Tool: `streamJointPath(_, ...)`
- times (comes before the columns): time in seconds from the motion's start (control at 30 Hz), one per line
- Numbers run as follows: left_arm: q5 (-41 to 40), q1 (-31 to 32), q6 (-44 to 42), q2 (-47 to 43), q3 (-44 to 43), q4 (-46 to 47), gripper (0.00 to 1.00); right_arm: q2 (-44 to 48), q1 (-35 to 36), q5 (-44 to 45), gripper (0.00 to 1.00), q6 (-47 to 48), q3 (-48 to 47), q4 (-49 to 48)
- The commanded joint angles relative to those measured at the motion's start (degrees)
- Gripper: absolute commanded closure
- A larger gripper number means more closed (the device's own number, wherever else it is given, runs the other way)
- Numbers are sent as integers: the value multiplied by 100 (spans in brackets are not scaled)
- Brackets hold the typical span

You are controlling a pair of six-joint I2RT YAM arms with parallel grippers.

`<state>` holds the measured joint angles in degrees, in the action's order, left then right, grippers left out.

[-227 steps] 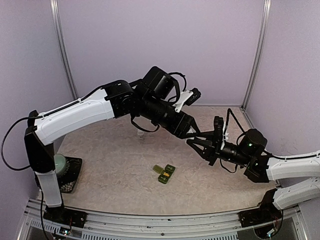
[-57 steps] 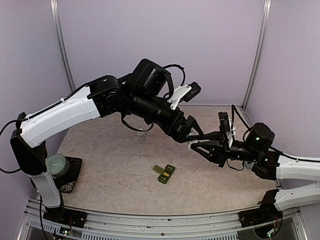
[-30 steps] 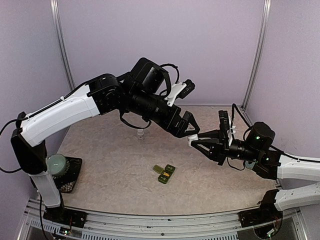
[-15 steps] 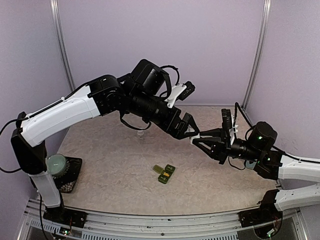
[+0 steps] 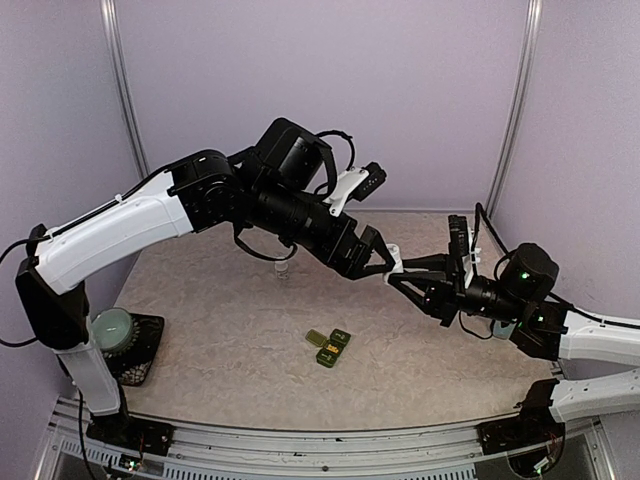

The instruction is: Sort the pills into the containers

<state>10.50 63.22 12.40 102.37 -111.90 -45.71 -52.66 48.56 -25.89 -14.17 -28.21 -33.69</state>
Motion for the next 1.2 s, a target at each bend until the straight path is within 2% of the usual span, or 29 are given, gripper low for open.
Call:
streamJointPath(0.0,-47,-86,-14,-161,72,45,3,137,-32,-40,84,30,39,-199)
streamJointPath(0.63,5,-139,-5,-468,379,192,3,200,-36,-48,84,47,65,-157)
streamJointPath(0.93,215,-96,-22,-516,238,268,3,77,-32,-47,84,81,54,-103)
streamJointPath(1.17,-62,-106,6,-424,-8,234,4,2,-34,-137,85,88,18,-89)
